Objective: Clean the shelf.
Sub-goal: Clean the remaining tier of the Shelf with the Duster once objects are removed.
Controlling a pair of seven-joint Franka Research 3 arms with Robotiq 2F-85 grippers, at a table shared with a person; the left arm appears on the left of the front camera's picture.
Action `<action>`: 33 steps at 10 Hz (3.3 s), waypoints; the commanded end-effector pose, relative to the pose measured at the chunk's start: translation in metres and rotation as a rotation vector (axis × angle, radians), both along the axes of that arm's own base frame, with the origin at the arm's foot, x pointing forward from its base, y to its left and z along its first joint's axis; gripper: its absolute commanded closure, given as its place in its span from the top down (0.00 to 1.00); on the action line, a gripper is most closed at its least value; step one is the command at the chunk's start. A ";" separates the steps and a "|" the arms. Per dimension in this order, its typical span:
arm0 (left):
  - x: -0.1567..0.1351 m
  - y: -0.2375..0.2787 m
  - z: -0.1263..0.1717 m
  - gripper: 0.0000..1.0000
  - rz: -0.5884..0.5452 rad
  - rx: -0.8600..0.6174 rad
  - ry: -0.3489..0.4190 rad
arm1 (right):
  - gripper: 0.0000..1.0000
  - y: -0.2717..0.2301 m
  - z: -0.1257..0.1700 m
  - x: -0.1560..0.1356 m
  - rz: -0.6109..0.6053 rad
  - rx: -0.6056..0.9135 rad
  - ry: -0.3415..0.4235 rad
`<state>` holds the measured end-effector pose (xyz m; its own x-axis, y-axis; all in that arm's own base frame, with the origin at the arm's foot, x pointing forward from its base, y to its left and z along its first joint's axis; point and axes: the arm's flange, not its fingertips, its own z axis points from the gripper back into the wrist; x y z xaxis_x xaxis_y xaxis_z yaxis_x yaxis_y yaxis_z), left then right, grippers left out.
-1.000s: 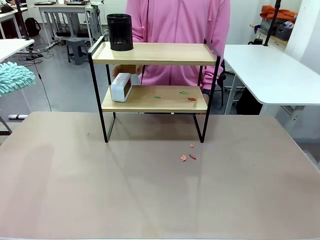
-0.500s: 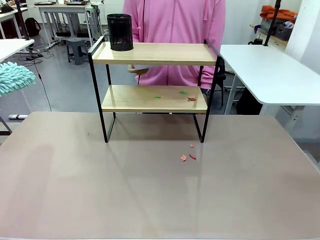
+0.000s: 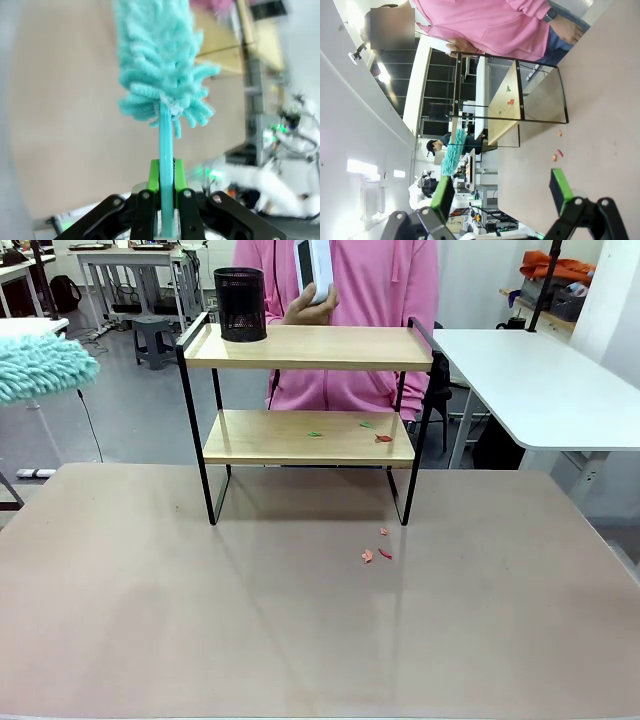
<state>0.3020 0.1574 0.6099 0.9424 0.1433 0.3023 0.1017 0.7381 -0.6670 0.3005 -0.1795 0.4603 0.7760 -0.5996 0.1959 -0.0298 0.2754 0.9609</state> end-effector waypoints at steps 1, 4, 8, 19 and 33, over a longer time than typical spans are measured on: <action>-0.038 0.000 0.007 0.12 -0.315 0.042 0.027 | 1.00 0.001 0.001 0.003 -0.003 0.003 -0.040; -0.064 -0.031 0.005 0.12 -0.585 0.021 -0.003 | 1.00 0.001 0.001 0.003 -0.003 0.003 -0.040; -0.042 -0.125 -0.022 0.12 -0.702 0.057 0.028 | 1.00 0.001 0.001 0.003 -0.003 0.003 -0.040; -0.004 -0.227 -0.056 0.12 -0.315 0.072 -0.137 | 1.00 0.001 0.001 0.003 -0.003 0.003 -0.040; 0.073 -0.355 -0.126 0.12 -0.078 0.376 -0.236 | 1.00 0.001 0.001 0.003 -0.003 0.003 -0.040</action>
